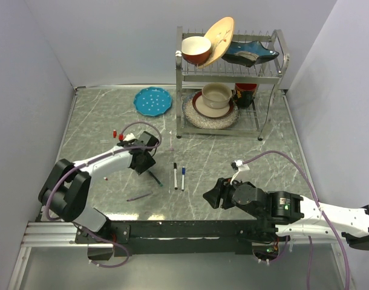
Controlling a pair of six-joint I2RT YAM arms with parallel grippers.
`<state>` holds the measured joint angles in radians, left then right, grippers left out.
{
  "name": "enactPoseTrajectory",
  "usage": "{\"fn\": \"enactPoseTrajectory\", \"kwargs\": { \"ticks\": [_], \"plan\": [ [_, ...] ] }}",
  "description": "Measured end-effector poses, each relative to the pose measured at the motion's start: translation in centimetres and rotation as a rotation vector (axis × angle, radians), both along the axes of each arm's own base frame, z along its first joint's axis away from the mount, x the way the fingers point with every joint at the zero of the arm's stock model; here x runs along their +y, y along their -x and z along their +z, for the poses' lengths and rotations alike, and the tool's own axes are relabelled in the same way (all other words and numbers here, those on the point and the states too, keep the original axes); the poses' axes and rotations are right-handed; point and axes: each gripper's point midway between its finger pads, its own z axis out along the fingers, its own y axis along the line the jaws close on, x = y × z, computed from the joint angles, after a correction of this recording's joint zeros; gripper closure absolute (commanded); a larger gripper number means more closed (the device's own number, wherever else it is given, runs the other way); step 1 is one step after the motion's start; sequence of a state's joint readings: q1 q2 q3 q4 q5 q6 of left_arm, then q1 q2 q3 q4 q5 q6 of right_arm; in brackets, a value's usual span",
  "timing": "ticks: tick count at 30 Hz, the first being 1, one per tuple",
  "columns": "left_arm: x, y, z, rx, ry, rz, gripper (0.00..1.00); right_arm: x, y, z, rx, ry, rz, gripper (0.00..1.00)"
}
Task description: Insert the pens into the pen caps
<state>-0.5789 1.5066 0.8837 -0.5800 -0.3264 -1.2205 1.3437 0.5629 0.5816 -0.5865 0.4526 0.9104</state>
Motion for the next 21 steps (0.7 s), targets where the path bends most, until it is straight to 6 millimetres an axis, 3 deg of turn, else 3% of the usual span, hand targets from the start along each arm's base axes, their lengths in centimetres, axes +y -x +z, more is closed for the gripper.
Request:
{"fn": "enactPoseTrajectory", "kwargs": {
  "ticks": [10, 15, 19, 21],
  "plan": [
    [0.9, 0.2, -2.3, 0.071, -0.085, 0.025, 0.62, 0.4, -0.1, 0.2, -0.011, -0.020, 0.006, 0.35],
    [1.0, 0.0, -2.4, 0.089, -0.106, 0.018, 0.76, 0.7, 0.0, 0.2, -0.013, -0.032, 0.014, 0.35],
    [1.3, 0.2, -2.5, 0.110, -0.131, 0.008, 0.99, 1.0, 0.0, 0.1, -0.016, -0.039, 0.020, 0.35],
    [1.2, 0.1, -2.4, 0.107, -0.131, 0.000, 0.99, 1.2, 0.0, 0.1, -0.018, -0.042, 0.026, 0.34]
  ]
}}
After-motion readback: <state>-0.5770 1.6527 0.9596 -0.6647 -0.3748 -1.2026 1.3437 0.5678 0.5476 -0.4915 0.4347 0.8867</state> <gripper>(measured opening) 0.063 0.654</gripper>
